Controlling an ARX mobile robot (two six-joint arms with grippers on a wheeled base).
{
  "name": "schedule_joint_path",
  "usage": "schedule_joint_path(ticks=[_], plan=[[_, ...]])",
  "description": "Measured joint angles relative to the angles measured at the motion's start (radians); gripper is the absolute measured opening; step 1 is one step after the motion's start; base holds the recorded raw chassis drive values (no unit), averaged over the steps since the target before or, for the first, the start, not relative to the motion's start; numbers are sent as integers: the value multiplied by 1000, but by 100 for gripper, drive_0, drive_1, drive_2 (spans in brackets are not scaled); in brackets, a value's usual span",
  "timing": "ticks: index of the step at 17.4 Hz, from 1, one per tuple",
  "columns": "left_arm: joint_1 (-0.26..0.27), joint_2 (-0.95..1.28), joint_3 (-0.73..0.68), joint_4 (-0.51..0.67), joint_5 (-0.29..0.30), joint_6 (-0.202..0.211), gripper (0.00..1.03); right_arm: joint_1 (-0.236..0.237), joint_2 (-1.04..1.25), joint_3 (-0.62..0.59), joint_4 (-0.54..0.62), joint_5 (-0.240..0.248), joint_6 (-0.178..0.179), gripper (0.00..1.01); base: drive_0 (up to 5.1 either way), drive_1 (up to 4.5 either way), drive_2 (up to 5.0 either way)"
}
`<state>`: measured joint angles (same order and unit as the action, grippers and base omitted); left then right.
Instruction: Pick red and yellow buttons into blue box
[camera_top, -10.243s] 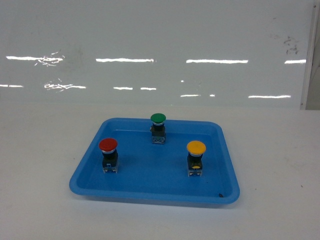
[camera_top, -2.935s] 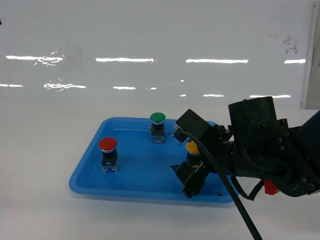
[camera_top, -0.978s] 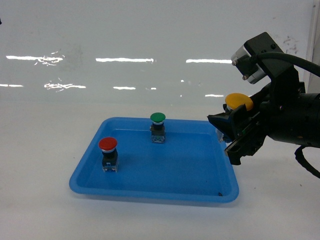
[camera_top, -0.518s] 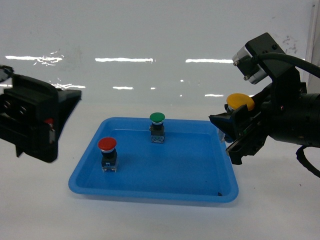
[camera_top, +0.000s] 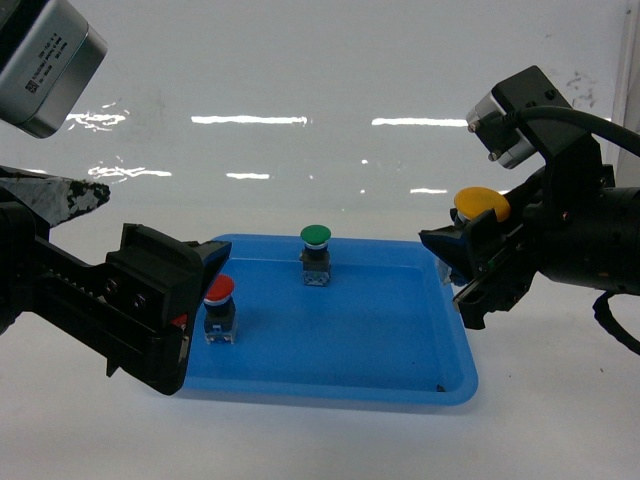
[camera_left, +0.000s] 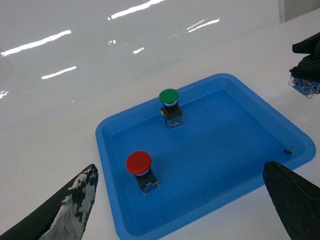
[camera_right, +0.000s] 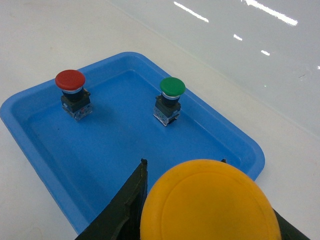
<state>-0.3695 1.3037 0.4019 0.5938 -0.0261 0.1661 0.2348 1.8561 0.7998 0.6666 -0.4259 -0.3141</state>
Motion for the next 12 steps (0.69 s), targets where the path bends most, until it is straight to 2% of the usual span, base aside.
schedule_joint_path(ticks=[5, 6, 7, 9, 10, 12], plan=[[0, 0, 0, 0, 2, 0, 98, 0, 0, 0, 0, 0, 0, 37, 0, 0, 0], [-5, 6, 2, 15, 61, -3, 98, 0, 0, 0, 0, 0, 0, 37, 0, 0, 0], [-11, 20, 14, 14, 155, -6, 98, 0, 0, 0, 0, 0, 0, 37, 0, 0, 0], [-24, 51, 36, -6, 278, -6, 98, 0, 0, 0, 0, 0, 0, 37, 0, 0, 0], [-21, 78, 51, -12, 300, 0, 98, 0, 0, 0, 0, 0, 0, 37, 0, 0, 0], [8, 135, 75, 3, 303, 19, 98, 0, 0, 0, 0, 0, 0, 37, 0, 0, 0]])
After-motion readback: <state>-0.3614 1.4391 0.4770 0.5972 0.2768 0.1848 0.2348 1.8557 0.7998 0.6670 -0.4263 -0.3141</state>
